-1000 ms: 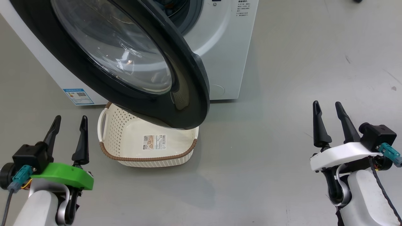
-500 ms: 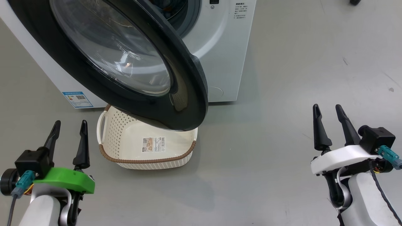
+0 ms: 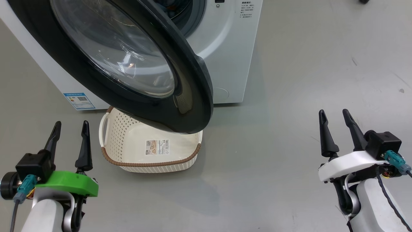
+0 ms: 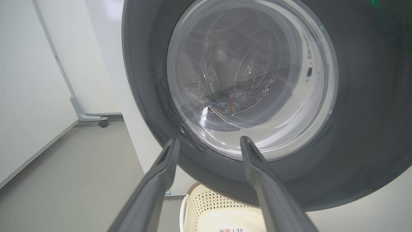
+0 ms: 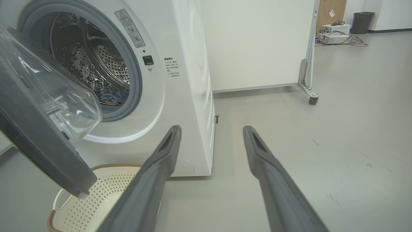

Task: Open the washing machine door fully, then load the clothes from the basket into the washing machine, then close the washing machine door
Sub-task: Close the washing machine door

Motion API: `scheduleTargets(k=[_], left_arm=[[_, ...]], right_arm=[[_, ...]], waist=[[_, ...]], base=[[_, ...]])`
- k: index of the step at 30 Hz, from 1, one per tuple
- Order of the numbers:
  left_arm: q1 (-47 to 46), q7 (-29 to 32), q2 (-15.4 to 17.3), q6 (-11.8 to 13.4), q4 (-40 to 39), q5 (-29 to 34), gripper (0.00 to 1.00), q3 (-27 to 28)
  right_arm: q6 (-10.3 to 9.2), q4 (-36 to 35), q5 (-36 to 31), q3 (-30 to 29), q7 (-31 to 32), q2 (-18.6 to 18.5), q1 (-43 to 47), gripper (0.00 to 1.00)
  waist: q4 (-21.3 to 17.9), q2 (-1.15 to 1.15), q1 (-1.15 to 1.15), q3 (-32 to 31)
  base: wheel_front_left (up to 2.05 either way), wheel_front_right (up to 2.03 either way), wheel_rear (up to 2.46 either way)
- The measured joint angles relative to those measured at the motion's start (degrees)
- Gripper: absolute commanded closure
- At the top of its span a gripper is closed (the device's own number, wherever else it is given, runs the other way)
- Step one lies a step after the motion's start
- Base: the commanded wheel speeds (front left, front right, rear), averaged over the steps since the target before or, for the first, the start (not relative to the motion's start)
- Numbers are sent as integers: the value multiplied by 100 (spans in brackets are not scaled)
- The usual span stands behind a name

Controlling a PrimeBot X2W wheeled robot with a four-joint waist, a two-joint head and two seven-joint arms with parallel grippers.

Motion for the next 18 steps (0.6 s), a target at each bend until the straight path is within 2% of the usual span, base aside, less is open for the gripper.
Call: scheduleTargets(k=[18], left_arm=[[-1,-1,-177,-77,-45,218,0,189]], right_arm=[[-2,-20,-249,-11,0,-23,-2,0]], waist=[[28,0,0,81]], base=[[0,0,0]])
